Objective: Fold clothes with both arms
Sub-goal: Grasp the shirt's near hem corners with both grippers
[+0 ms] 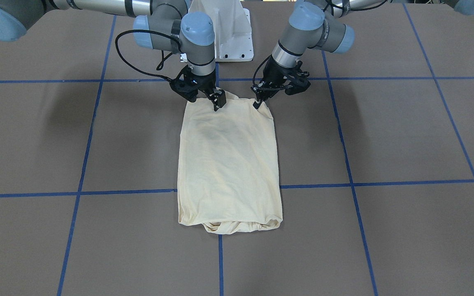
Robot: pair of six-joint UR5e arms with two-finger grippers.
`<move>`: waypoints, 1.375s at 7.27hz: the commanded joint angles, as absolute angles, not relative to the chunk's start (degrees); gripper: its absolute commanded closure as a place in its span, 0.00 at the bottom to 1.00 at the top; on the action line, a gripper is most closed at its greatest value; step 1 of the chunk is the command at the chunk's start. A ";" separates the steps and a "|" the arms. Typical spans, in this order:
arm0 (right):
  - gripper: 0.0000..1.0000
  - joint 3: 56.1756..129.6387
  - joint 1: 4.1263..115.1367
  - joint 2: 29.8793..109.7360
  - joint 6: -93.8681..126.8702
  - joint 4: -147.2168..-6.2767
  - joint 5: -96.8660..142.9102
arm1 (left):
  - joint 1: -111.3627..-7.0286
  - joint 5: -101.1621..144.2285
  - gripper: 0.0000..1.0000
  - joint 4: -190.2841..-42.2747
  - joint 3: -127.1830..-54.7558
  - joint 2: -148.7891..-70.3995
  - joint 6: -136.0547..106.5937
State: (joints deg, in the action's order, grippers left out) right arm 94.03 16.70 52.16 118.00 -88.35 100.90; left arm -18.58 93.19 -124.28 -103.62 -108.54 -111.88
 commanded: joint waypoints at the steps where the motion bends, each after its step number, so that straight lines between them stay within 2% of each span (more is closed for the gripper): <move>1: 0.02 93.96 16.61 52.21 118.04 -88.33 100.90 | -18.55 93.16 1.00 -124.28 -103.62 -108.54 -111.88; 2: 0.17 93.96 16.61 52.12 118.04 -88.33 100.90 | -18.54 93.16 1.00 -124.28 -103.54 -108.54 -111.88; 3: 0.39 93.78 16.61 52.21 118.04 -88.33 100.90 | -18.54 93.16 1.00 -124.28 -103.36 -108.54 -111.88; 4: 0.48 93.87 16.61 52.12 118.04 -88.33 100.90 | -18.46 93.16 1.00 -124.28 -103.36 -108.54 -111.88; 5: 0.65 93.87 16.61 52.12 118.04 -88.33 100.90 | -18.46 93.16 1.00 -124.28 -103.36 -108.54 -111.88; 6: 0.89 94.13 16.61 52.12 118.04 -88.42 100.72 | -18.46 93.16 1.00 -124.28 -103.36 -108.54 -111.88; 7: 1.00 94.04 16.61 51.95 118.04 -88.42 99.77 | -18.46 93.16 1.00 -124.36 -103.36 -108.54 -111.88; 10: 1.00 94.57 16.70 51.94 117.95 -88.24 99.67 | -18.46 93.16 1.00 -124.28 -103.27 -108.54 -111.88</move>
